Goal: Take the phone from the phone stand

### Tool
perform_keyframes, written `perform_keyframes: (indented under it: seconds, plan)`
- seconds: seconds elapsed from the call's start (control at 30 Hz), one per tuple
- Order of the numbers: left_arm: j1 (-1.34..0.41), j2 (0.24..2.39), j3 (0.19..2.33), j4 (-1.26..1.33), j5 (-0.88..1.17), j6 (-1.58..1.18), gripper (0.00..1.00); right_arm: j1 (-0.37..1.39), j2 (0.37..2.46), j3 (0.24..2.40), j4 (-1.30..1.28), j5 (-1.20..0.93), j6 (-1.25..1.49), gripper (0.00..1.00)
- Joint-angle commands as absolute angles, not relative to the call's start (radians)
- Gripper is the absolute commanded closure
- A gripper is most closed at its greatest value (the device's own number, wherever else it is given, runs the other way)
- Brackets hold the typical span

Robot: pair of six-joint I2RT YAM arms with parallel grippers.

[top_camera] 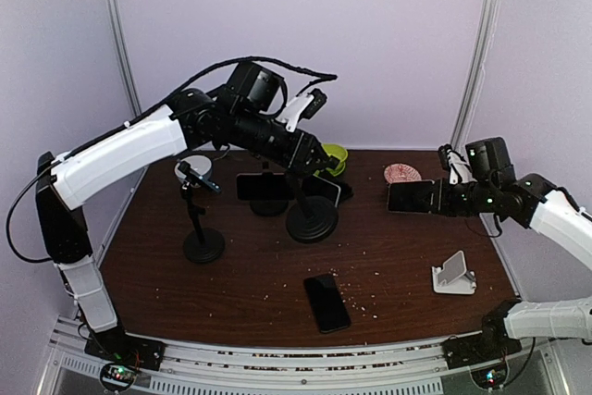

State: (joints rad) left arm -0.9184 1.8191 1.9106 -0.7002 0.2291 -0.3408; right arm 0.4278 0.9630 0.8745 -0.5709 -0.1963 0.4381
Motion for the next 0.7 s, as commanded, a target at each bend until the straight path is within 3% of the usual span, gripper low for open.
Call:
perform_keyframes:
  seconds: [0.0,0.47,0.67]
  plan:
    - [-0.923,1.71,1.87,-0.651,0.194,-0.281,1.0,0.301,1.1,0.888,-0.455,-0.453,0.573,1.0]
    - [-0.933,1.717,1.853,-0.74,0.202,-0.22,1.0,0.134,1.541,0.988,-0.455,-0.768,0.573,1.0]
    - [-0.936,1.716,1.841,-0.773,0.182,-0.212,1.0,0.077,1.641,0.971,-0.48,-0.794,0.527,0.87]
